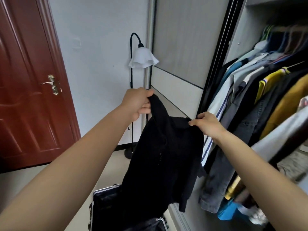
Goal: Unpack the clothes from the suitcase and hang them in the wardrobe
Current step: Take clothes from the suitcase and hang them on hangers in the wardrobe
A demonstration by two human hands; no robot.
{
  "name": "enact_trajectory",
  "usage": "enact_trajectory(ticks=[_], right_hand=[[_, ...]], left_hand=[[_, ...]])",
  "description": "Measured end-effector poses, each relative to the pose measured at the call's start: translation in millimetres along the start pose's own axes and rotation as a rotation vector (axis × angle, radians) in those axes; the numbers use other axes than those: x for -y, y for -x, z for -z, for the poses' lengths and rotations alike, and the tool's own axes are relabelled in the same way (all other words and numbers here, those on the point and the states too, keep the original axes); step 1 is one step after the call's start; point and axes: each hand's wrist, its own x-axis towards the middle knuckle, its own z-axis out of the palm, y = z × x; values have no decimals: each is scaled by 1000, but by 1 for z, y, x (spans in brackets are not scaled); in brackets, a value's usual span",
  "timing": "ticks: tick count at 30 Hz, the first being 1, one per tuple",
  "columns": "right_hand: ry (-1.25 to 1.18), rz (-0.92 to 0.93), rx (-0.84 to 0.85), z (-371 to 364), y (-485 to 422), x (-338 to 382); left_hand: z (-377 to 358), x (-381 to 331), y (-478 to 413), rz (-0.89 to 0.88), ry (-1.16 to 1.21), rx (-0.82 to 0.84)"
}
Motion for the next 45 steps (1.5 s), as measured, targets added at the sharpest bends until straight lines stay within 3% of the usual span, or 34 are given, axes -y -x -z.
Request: enact_trajectory(ticks=[2, 4, 6, 9, 13, 17, 19, 25, 29, 32, 36, 42, 45], right_hand=[[-147, 124, -7, 5, 18, 5], [-337, 125, 284, 3, 39, 8], [-221, 152, 428, -8, 52, 1], [-280, 133, 261, -19, 53, -14], [-518, 30, 208, -12, 47, -29], [-376, 207, 62, -14, 44, -32], [-295, 258, 82, -20, 46, -31], [-193, 163, 256, -36, 49, -42], [-192, 11, 190, -21, 49, -49], [-163, -75, 163, -9, 45, -56], [-11, -64, 219, 7, 47, -70], [-45, -87, 184, 24, 50, -86], [219, -58, 61, 32, 47, -97]], left_hand=[[-17, 0, -4, -2, 64, -35], [-34, 5, -6, -1, 77, -49], [-52, 15, -6, 13, 82, -53], [-69, 29, -5, 36, 99, -67], [-58, 47, -12, 54, 153, -70], [-40, 78, -20, 68, 27, -143], [-35, 99, -23, 122, -20, -175], [-35, 157, -28, 497, 404, -166], [-44, 163, -35, 608, 604, -212], [-56, 166, -37, 657, 503, -207], [-78, 164, -32, 554, 426, -101], [-100, 147, -15, 493, 235, 27], [-118, 125, 0, 464, 102, 139]])
